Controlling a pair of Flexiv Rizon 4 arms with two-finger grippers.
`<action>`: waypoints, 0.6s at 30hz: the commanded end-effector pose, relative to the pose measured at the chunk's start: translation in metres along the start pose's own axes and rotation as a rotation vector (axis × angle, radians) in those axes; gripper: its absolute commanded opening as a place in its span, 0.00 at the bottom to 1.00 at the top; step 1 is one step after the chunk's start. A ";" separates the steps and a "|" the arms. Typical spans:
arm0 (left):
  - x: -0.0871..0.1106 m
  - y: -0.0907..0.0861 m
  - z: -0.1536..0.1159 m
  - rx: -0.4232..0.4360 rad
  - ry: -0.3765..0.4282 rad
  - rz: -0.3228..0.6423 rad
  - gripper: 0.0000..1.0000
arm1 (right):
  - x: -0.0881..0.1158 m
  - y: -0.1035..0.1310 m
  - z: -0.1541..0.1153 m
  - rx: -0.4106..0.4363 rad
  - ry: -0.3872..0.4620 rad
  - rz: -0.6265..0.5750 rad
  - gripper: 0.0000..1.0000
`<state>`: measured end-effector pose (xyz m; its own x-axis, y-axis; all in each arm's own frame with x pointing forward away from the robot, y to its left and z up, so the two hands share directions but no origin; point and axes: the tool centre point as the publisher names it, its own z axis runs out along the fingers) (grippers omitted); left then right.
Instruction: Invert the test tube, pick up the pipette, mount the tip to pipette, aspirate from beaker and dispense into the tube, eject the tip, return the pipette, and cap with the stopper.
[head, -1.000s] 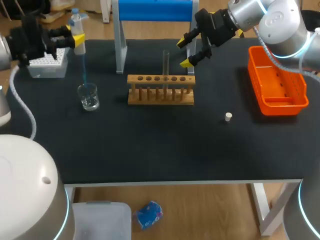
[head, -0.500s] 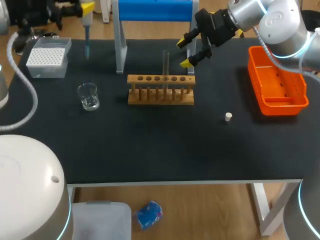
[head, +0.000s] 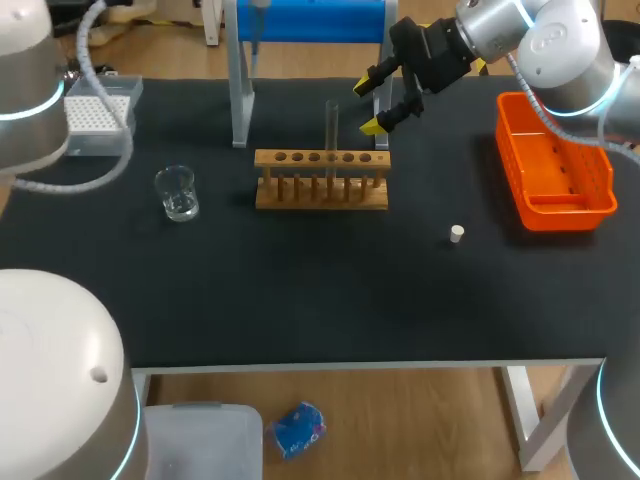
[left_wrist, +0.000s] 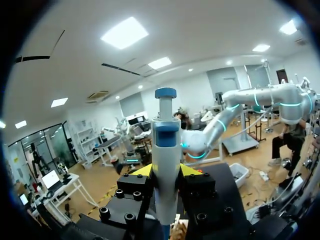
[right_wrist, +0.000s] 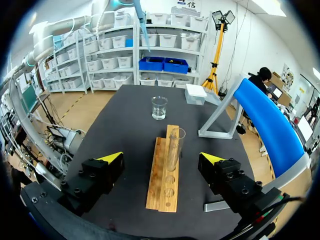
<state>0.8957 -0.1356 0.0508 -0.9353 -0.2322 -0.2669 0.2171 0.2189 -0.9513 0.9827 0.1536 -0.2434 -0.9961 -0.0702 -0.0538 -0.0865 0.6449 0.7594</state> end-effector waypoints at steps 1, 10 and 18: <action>-0.010 0.001 0.041 0.012 0.037 -0.005 0.00 | 0.000 0.000 -0.001 0.002 0.002 0.000 1.00; -0.012 0.010 0.074 0.044 0.107 -0.042 0.00 | 0.000 0.000 -0.001 0.002 0.002 0.000 1.00; -0.012 0.010 0.074 0.044 0.107 -0.042 0.00 | 0.000 0.000 -0.001 0.002 0.002 0.000 1.00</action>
<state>0.9307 -0.2024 0.0316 -0.9669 -0.1410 -0.2128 0.1889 0.1655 -0.9680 0.9827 0.1536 -0.2434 -0.9961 -0.0702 -0.0539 -0.0865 0.6449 0.7594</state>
